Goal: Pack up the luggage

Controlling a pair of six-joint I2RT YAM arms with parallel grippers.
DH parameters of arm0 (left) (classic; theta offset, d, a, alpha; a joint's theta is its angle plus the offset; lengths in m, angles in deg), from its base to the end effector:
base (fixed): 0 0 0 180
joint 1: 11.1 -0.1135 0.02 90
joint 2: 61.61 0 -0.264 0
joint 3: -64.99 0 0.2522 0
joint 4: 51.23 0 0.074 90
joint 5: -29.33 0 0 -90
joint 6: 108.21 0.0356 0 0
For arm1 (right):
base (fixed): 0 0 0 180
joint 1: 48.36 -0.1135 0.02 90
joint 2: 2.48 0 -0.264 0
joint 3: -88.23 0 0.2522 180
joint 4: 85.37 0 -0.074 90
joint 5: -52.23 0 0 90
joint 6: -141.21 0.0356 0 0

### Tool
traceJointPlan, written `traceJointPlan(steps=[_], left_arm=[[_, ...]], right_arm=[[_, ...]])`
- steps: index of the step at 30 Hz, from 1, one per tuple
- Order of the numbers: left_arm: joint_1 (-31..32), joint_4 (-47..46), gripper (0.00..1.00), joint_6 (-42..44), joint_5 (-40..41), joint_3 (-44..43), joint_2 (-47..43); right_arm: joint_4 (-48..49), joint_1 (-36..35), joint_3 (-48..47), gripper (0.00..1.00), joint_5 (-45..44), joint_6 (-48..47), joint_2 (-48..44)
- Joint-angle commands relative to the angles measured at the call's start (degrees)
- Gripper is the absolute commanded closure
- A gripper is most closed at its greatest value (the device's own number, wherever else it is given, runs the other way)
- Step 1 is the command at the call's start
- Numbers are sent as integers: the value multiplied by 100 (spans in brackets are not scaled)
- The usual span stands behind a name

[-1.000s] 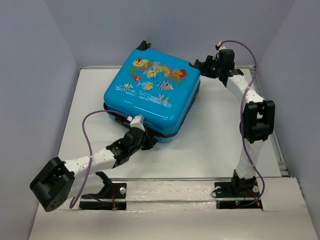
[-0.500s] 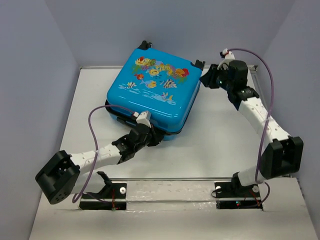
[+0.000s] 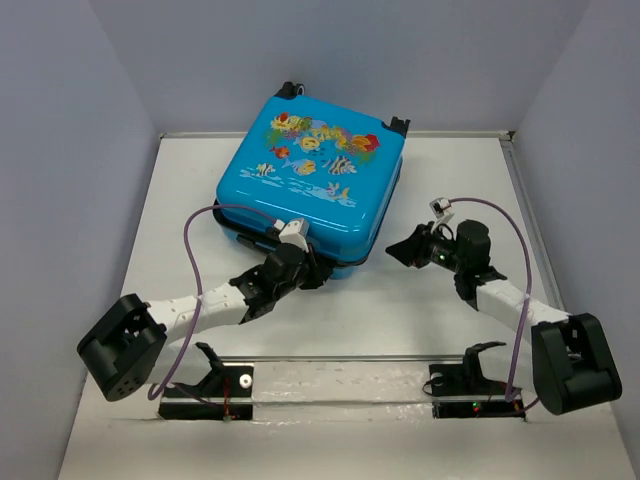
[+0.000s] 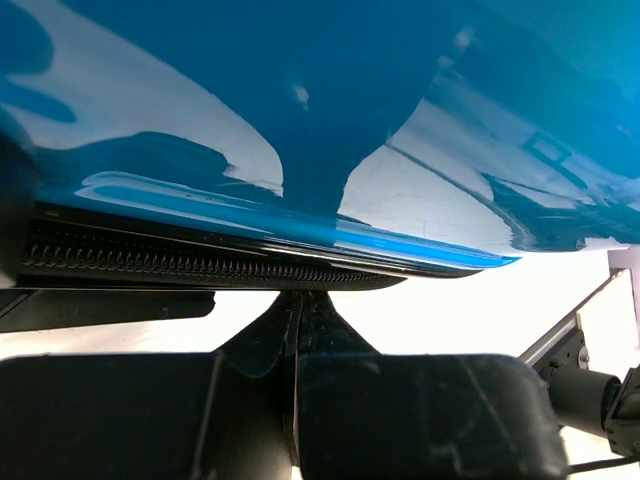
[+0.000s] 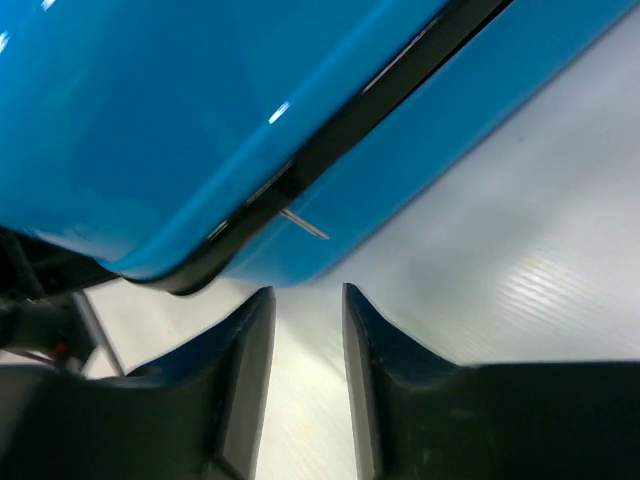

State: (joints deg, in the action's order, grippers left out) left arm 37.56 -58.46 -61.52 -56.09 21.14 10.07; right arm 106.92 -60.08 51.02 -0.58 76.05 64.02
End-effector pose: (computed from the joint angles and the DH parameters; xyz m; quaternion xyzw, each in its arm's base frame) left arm 0.1755 -0.1952 0.2079 0.0156 0.8217 -0.3862 0.4189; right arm 0.2234 0.0683 0.2023 -0.1014 0.7786 0.4202 0.4549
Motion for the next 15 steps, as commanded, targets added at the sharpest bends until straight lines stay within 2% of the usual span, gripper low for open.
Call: traceJointPlan(steps=[1, 7, 11, 15], left_arm=[[-32, -783, 94, 95, 263, -419, -207], [-32, -766, 94, 147, 175, -428, -189], [-32, -687, 94, 200, 157, -437, -242], [-32, -643, 94, 244, 149, -472, -225]], right_arm=[[1517, -40, 77, 41, 342, -23, 284], [1728, -93, -327, 41, 578, -445, 1196], [1571, -163, -565, 48, 974, -647, 1532], [1579, -278, -670, 48, 1159, -735, 1699]])
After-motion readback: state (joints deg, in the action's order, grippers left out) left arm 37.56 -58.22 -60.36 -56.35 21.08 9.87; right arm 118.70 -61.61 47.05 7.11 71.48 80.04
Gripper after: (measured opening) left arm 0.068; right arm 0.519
